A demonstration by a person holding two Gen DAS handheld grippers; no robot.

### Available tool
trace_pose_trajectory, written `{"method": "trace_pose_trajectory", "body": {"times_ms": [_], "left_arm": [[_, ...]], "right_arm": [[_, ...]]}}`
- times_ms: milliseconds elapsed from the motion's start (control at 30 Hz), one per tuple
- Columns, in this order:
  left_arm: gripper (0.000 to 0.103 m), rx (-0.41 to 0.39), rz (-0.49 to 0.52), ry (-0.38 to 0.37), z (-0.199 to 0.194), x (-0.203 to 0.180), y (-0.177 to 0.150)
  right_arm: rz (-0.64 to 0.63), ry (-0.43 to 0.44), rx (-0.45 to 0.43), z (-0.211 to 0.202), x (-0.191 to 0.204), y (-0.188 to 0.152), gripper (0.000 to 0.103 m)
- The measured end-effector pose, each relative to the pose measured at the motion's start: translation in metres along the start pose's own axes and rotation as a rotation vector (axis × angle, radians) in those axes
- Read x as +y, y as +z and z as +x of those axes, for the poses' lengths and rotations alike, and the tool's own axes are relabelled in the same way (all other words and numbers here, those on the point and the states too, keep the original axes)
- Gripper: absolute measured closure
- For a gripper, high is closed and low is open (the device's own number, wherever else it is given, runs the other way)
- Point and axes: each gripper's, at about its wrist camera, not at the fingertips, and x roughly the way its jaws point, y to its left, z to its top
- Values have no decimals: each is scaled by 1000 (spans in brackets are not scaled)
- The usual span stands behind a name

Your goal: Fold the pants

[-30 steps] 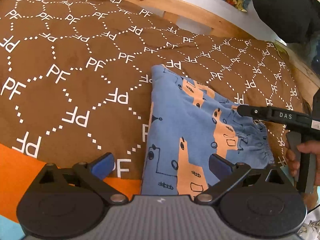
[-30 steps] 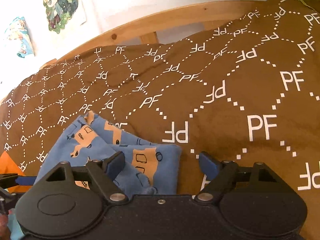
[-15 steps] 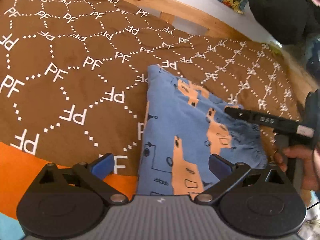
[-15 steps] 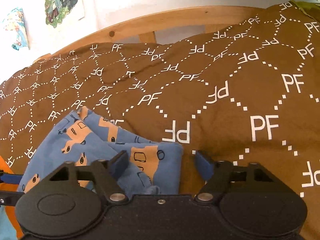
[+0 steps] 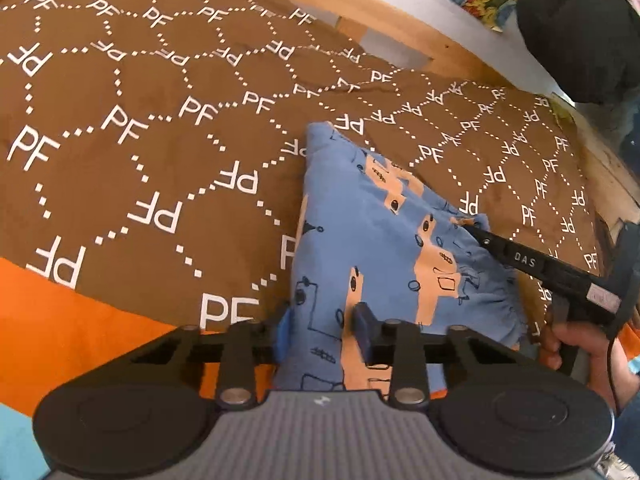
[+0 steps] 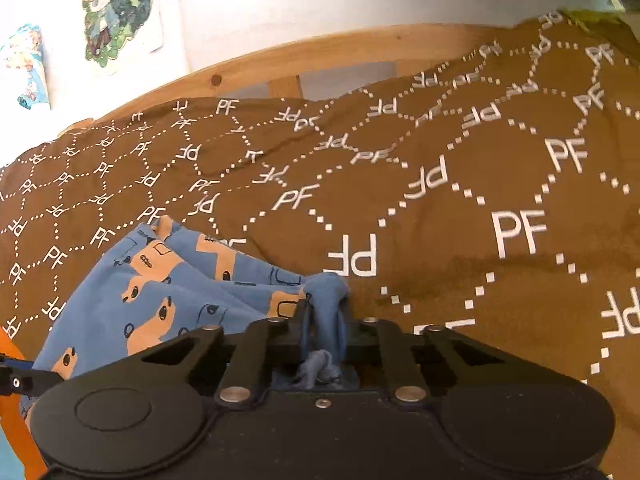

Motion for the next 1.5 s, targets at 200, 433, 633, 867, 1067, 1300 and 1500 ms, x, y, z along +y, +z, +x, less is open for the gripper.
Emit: {"method": "trace_pose_trajectory", "body": {"times_ms": [200, 433, 633, 867, 1067, 1300, 1500], "left_arm": [[86, -12, 33, 26, -10, -12, 3], [87, -43, 35, 32, -23, -23, 8], [87, -73, 51, 16, -35, -33, 15], [87, -128, 61, -3, -33, -42, 45], [87, -192, 96, 4, -10, -46, 82], [87, -120, 65, 21, 33, -34, 100], [86, -107, 61, 25, 37, -29, 99]], "right_arm": [[-127, -54, -58, -18, 24, 0, 97], [-191, -58, -94, -36, 34, 14, 98], [-258, -58, -141, -48, 44, 28, 98], [-318, -80, -228, -47, 45, 61, 98], [-303, -95, -257, -19, 36, 98, 98], [-241, -114, -133, 34, 12, 103, 98], [-247, -125, -118, 44, 8, 96, 97]]}}
